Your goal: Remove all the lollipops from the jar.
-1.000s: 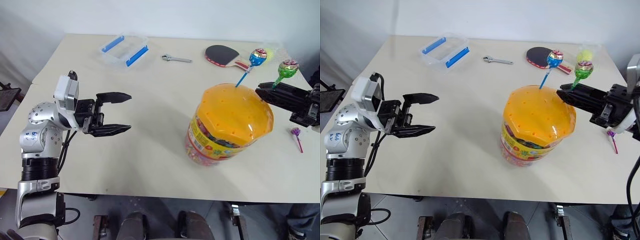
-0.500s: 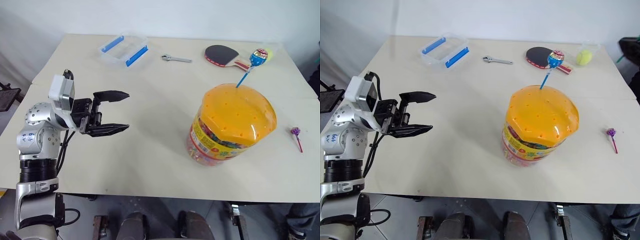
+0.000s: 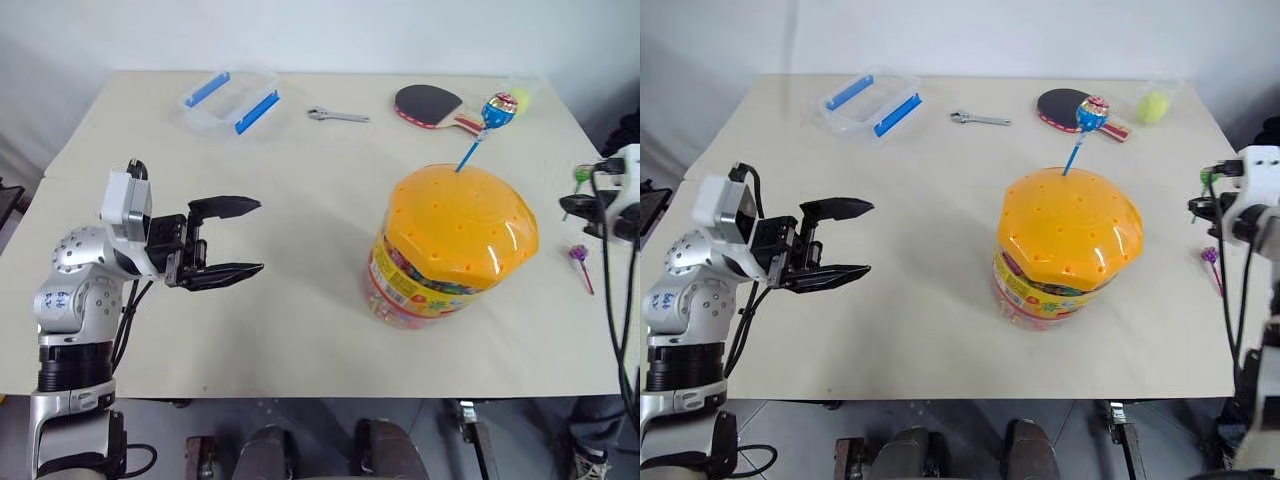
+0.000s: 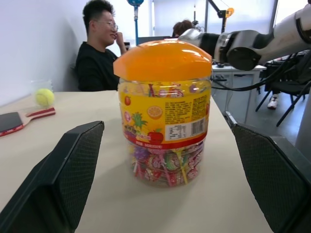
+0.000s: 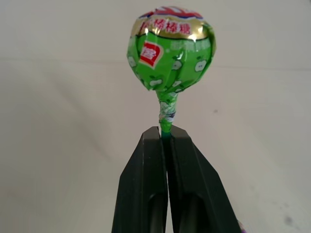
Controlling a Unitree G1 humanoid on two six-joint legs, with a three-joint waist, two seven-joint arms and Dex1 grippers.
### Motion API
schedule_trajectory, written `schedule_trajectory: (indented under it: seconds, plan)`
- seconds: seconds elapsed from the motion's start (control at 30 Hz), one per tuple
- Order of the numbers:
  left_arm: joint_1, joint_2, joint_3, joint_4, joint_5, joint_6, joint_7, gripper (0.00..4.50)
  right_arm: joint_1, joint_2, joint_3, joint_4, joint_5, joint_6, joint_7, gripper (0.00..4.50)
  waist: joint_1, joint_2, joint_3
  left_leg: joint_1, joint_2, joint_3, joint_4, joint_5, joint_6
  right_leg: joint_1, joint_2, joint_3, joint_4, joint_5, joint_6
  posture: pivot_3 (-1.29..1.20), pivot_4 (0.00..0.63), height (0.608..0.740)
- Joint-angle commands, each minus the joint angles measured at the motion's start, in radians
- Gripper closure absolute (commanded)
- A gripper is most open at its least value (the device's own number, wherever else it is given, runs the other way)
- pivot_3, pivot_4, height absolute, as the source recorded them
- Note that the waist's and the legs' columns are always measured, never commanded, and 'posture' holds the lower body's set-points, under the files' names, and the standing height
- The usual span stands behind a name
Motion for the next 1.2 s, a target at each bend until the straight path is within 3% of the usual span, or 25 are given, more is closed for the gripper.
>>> schedule_trajectory:
  seconds: [0.03, 0.13, 0.23, 0.4, 0.6, 0.77, 0.93, 1.03, 1.2]
  plan:
    - [0.012, 0.014, 0.03, -0.06, -0.035, -0.007, 0.01, 0.0, -0.025, 0.023, 0.009, 0.107, -0.063, -0.063, 0.002, 4.47, 0.0, 0.0, 0.0, 0.0, 0.0, 0.0, 0.0, 0.0, 0.0, 0.0, 0.0, 0.0, 0.0, 0.0, 0.0, 0.0, 0.15, 0.74]
    - [0.007, 0.029, 0.03, -0.056, -0.036, -0.008, 0.003, 0.0, -0.037, 0.036, -0.008, 0.153, -0.084, -0.079, -0.012, 4.47, -0.001, 0.0, 0.0, 0.0, -0.001, 0.0, 0.0, 0.0, 0.0, 0.0, -0.001, 0.0, 0.0, 0.0, 0.0, 0.0, 0.15, 0.74]
    - [-0.01, 0.041, 0.032, -0.045, -0.041, -0.008, -0.004, 0.0, -0.01, 0.028, -0.024, 0.129, -0.085, -0.061, 0.012, 3.76, -0.002, 0.0, 0.0, 0.0, -0.001, 0.0, 0.0, 0.0, 0.0, 0.0, -0.001, 0.0, 0.0, 0.0, 0.0, 0.0, 0.15, 0.74]
    - [-0.041, 0.045, 0.037, -0.02, -0.054, 0.006, -0.01, 0.0, 0.103, -0.001, -0.074, -0.063, -0.05, 0.022, 0.067, 2.01, 0.002, 0.0, 0.0, 0.0, -0.001, -0.001, 0.0, 0.0, 0.0, 0.0, -0.001, -0.001, 0.001, 0.0, 0.0, 0.0, 0.15, 0.74]
    - [-0.077, 0.039, 0.048, 0.008, -0.101, 0.052, -0.007, 0.0, 0.348, -0.073, -0.208, -0.499, 0.073, 0.172, 0.177, 0.03, 0.004, 0.0, 0.0, 0.0, -0.001, -0.002, 0.0, 0.0, 0.0, 0.0, -0.001, 0.0, 0.001, 0.0, 0.0, 0.0, 0.15, 0.74]
    - [-0.117, 0.043, 0.055, 0.042, -0.153, 0.124, 0.0, 0.0, 0.488, -0.124, -0.405, -0.814, 0.23, 0.21, 0.289, 0.03, 0.008, 0.0, 0.0, 0.0, -0.001, -0.002, 0.001, 0.0, 0.0, 0.0, -0.001, 0.0, 0.001, 0.0, 0.0, 0.0, 0.15, 0.74]
    - [-0.122, 0.065, 0.043, 0.056, -0.153, 0.169, -0.019, 0.0, 0.518, -0.146, -0.49, -0.957, 0.353, 0.257, 0.357, 0.03, 0.02, 0.0, 0.0, 0.001, -0.001, -0.001, 0.002, 0.0, 0.0, 0.001, -0.001, 0.0, 0.001, 0.0, 0.0, 0.0, 0.15, 0.74]
    - [-0.14, 0.075, 0.041, 0.066, -0.159, 0.194, -0.031, 0.0, 0.468, -0.178, -0.485, -1.011, 0.434, 0.295, 0.391, 0.03, 0.025, 0.0, 0.0, 0.001, -0.001, -0.001, 0.002, 0.0, 0.0, 0.001, -0.001, 0.001, 0.001, 0.0, 0.0, 0.0, 0.15, 0.74]
    - [-0.188, 0.067, 0.047, 0.092, -0.161, 0.192, -0.056, 0.0, 0.276, -0.143, -0.341, -1.011, 0.498, 0.299, 0.398, 0.03, 0.025, -0.001, -0.001, 0.001, -0.001, -0.001, 0.003, 0.0, 0.0, 0.001, 0.0, 0.001, 0.001, 0.0, 0.0, 0.0, 0.15, 0.74]
